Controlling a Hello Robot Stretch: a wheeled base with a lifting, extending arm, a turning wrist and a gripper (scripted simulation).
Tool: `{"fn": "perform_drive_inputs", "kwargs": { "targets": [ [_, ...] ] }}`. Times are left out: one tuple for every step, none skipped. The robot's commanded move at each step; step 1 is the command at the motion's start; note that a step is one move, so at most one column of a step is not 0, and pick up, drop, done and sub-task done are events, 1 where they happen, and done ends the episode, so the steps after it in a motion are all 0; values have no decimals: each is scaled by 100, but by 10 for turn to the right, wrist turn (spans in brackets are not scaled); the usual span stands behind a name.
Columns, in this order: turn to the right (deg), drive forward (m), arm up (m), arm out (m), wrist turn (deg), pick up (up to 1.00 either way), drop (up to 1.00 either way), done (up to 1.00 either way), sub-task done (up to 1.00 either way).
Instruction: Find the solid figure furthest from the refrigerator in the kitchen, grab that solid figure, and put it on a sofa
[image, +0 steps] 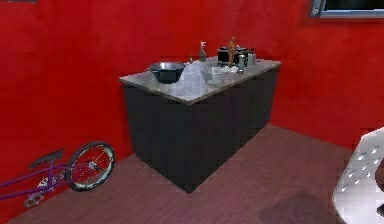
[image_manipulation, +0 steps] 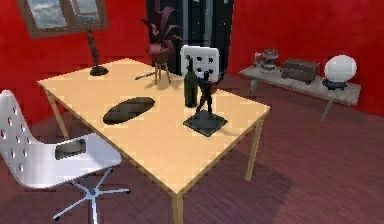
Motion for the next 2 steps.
{"fn": "perform_drive_inputs", "kwargs": {
  "targets": [
    [120,0,0,0,0,0,0,0,0],
    [0,100,0,0,0,0,0,0,0]
  ]
}}
